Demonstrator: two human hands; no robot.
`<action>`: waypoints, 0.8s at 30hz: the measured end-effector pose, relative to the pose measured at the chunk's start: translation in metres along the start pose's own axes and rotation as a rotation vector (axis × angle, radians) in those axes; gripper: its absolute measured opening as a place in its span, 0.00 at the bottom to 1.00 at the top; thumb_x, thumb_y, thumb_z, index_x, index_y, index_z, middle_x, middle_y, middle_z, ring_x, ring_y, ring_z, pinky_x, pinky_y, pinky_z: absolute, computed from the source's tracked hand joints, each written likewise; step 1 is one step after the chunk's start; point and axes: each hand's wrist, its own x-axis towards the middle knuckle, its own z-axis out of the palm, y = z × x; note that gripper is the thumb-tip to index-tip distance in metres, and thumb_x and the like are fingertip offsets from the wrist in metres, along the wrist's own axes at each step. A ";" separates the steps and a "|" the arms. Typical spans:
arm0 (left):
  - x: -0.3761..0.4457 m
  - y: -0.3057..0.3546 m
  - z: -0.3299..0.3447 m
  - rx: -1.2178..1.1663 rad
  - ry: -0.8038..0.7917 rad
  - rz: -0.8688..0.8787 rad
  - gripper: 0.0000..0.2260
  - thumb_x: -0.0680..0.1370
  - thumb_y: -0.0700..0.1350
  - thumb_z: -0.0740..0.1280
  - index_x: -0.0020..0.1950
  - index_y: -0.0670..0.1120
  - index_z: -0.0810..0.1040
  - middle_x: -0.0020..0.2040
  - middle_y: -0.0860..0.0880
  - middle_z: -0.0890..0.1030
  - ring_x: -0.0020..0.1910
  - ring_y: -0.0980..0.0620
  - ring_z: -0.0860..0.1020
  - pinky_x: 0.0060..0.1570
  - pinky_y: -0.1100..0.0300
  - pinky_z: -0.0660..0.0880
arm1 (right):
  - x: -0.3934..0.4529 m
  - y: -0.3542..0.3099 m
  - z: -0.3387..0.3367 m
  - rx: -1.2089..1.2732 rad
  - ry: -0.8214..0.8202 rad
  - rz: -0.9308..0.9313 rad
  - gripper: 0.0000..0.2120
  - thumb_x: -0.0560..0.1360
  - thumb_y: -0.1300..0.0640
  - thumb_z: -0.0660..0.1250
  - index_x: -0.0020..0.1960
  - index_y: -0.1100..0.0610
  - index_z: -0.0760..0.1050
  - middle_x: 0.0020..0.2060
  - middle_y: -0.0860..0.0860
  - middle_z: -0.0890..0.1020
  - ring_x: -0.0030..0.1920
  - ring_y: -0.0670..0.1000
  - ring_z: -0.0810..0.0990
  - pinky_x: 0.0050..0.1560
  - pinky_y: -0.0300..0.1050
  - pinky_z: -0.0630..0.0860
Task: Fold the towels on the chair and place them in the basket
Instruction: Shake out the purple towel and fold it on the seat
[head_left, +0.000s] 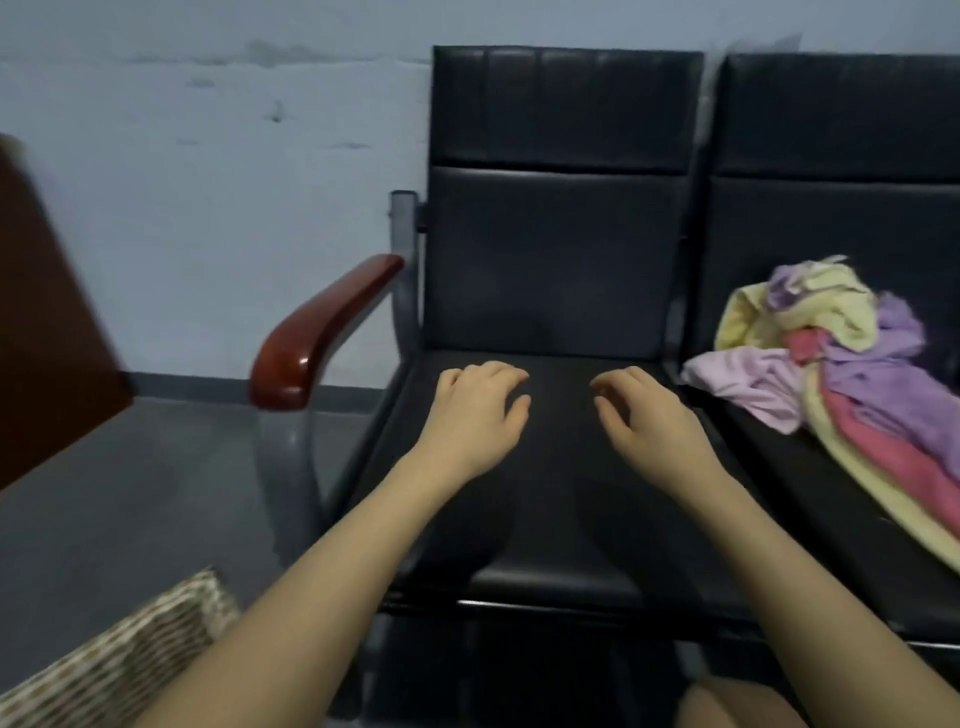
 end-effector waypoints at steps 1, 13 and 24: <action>0.013 0.018 0.013 -0.019 -0.018 0.032 0.17 0.82 0.48 0.57 0.70 0.49 0.70 0.69 0.53 0.71 0.67 0.53 0.68 0.67 0.58 0.54 | -0.004 0.022 -0.011 -0.011 0.018 0.040 0.11 0.79 0.56 0.61 0.59 0.56 0.75 0.54 0.49 0.78 0.53 0.53 0.78 0.46 0.46 0.71; 0.140 0.205 0.162 -0.248 -0.211 0.265 0.16 0.81 0.47 0.59 0.67 0.49 0.74 0.66 0.51 0.75 0.66 0.50 0.70 0.63 0.54 0.59 | -0.047 0.253 -0.087 -0.223 0.238 0.483 0.09 0.76 0.61 0.65 0.53 0.62 0.80 0.49 0.60 0.82 0.51 0.63 0.78 0.49 0.55 0.75; 0.221 0.303 0.275 -0.179 -0.363 0.376 0.18 0.81 0.50 0.57 0.72 0.51 0.68 0.73 0.50 0.66 0.72 0.48 0.61 0.67 0.46 0.57 | -0.057 0.350 -0.087 -0.508 0.146 0.661 0.12 0.80 0.55 0.58 0.60 0.56 0.74 0.57 0.56 0.77 0.57 0.59 0.72 0.54 0.52 0.60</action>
